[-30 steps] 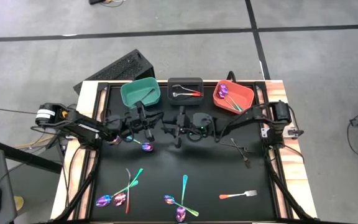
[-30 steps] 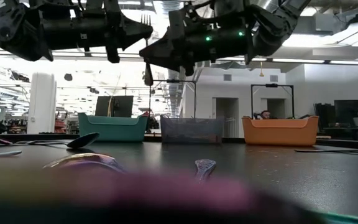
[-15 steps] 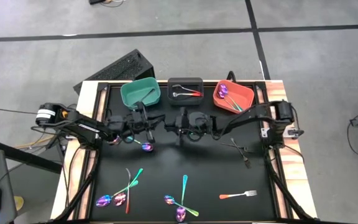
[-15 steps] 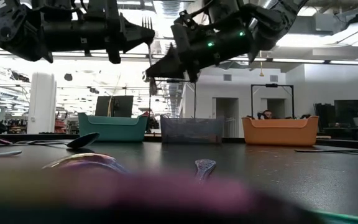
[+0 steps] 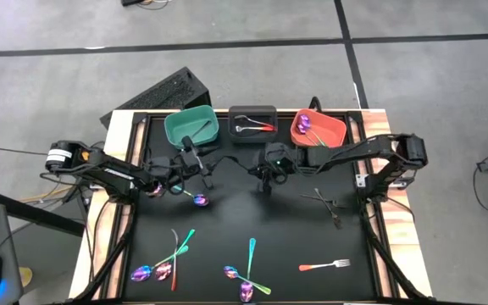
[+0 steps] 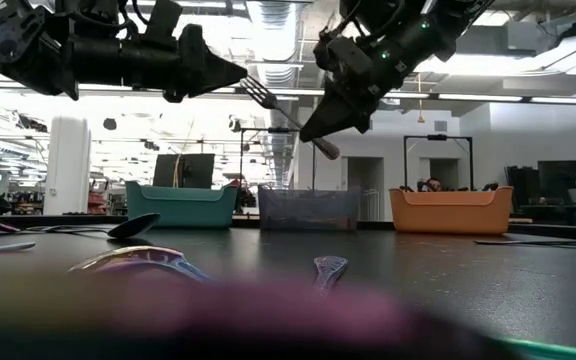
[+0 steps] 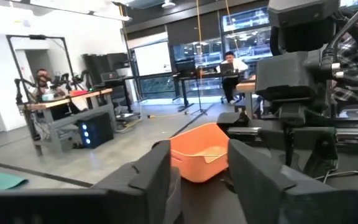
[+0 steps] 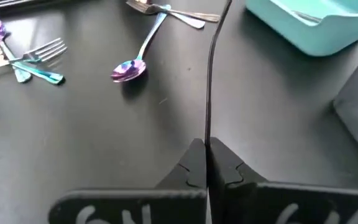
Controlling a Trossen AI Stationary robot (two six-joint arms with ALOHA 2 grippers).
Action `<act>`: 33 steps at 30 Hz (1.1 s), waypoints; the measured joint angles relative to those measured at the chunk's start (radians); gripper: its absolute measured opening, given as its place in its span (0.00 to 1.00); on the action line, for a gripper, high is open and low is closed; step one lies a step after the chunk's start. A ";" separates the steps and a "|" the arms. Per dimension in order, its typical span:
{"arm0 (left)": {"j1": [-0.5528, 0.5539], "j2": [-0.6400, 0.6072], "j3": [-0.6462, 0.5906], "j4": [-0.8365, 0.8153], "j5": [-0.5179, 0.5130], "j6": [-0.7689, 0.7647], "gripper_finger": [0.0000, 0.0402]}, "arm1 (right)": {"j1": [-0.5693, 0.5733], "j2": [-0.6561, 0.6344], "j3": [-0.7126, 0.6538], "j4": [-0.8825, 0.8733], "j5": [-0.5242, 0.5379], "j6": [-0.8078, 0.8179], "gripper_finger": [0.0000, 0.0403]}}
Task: Sort silverware by color (type)
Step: Put the black fork into the green bin
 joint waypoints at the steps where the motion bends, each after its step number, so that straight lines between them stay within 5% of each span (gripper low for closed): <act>1: 0.000 0.000 0.000 0.001 0.011 0.007 0.41 | 0.000 0.004 0.000 0.000 -0.004 0.007 0.01; 8: -0.041 0.001 0.043 -0.119 0.210 0.131 0.50 | -0.026 0.035 0.001 0.007 -0.137 0.064 0.01; 18: -0.085 0.003 0.352 -0.867 0.165 0.300 0.49 | -0.049 0.058 0.001 -0.006 -0.142 0.110 0.02; 33: -0.054 0.058 0.409 -0.949 0.228 0.557 0.49 | -0.029 0.056 0.006 0.047 -0.141 0.104 0.02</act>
